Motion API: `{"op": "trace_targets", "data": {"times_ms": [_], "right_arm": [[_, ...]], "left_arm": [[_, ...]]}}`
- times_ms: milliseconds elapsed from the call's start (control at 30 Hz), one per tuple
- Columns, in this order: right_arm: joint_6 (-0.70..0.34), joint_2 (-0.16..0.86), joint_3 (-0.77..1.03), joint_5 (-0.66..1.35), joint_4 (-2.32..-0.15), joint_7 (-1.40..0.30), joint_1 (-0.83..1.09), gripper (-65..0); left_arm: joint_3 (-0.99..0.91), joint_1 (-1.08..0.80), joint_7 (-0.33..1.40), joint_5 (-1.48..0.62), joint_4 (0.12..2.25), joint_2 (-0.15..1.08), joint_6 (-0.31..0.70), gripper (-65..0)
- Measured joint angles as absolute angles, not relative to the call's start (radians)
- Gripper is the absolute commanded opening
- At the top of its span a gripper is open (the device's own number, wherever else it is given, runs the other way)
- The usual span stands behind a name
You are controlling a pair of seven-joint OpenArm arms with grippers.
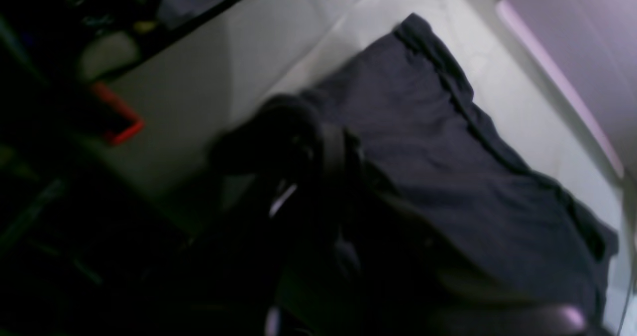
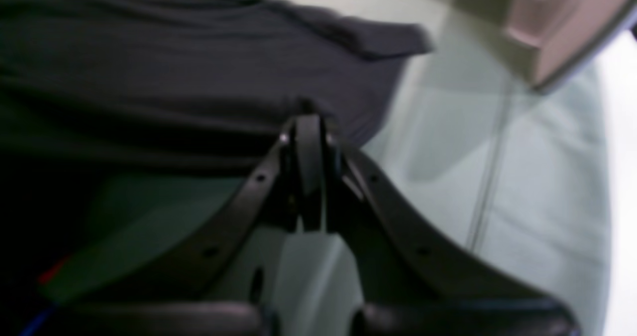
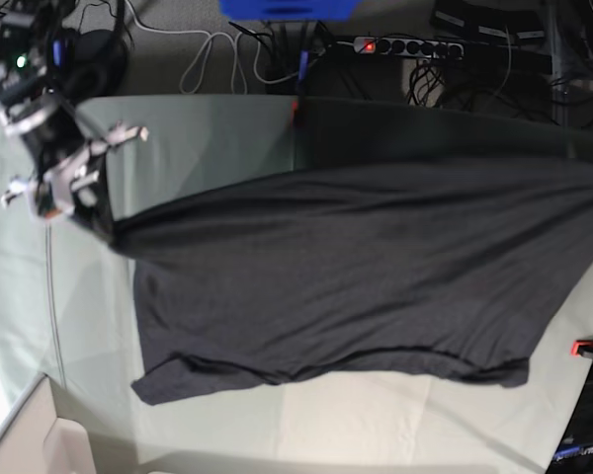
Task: Layout the t-shirt on the table in an organized manner, then fold the t-shirt properly
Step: 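Pull the grasped edge outward with both grippers, stretching the shirt, then regrasp the shirt corner with the right gripper and pull it outward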
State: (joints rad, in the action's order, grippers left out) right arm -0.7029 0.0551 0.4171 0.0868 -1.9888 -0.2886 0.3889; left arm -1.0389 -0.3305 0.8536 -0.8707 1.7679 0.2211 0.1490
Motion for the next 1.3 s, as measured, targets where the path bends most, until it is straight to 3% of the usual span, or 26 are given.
{"op": "trace_targets", "data": {"times_ms": [200,333,533,600,800,900,1000,1200,1300], "right_arm": [[-0.704,0.049,0.409,0.091,-1.845,-0.555,0.073,-65.0],[-0.7,0.071,0.335,0.083,-1.618,-0.735,-0.15,-65.0],[-0.697,0.102,0.206,0.098,-1.304,-0.737,-0.342,-64.1],[-0.695,0.103,0.18,0.084,-1.241,-0.738,-0.376,-57.7],[-0.695,0.106,0.178,0.093,-1.234,-0.731,-0.393,-29.4],[-0.696,0.099,0.238,0.103,-1.25,-0.734,-0.353,-22.4],[-0.689,0.094,0.331,0.105,-1.317,-0.717,-0.245,-24.5],[-0.688,0.029,0.326,0.18,-1.323,-0.739,-0.06,-37.0],[-0.685,-0.002,0.329,0.234,-1.325,-0.685,-0.034,-36.4]], "left_arm": [[-1.044,-0.215,0.946,-0.883,1.691,0.217,0.154,-65.0],[-1.028,-0.179,0.937,-0.865,1.668,0.205,0.141,-65.0],[-0.974,-0.117,0.944,-0.723,1.671,0.199,0.152,-65.0],[-0.976,-0.103,0.953,-0.679,1.67,0.199,0.15,-65.0],[-0.973,-0.089,0.953,-0.656,1.671,0.199,0.154,-65.0],[-0.974,-0.089,0.953,-0.656,1.671,0.199,0.154,-65.0],[-0.973,-0.086,0.947,-0.659,1.671,0.198,0.154,-65.0],[-0.975,-0.079,0.943,-0.661,1.612,0.194,0.157,-65.0],[-0.975,-0.068,0.941,-0.662,1.576,0.196,0.157,-65.0]]}}
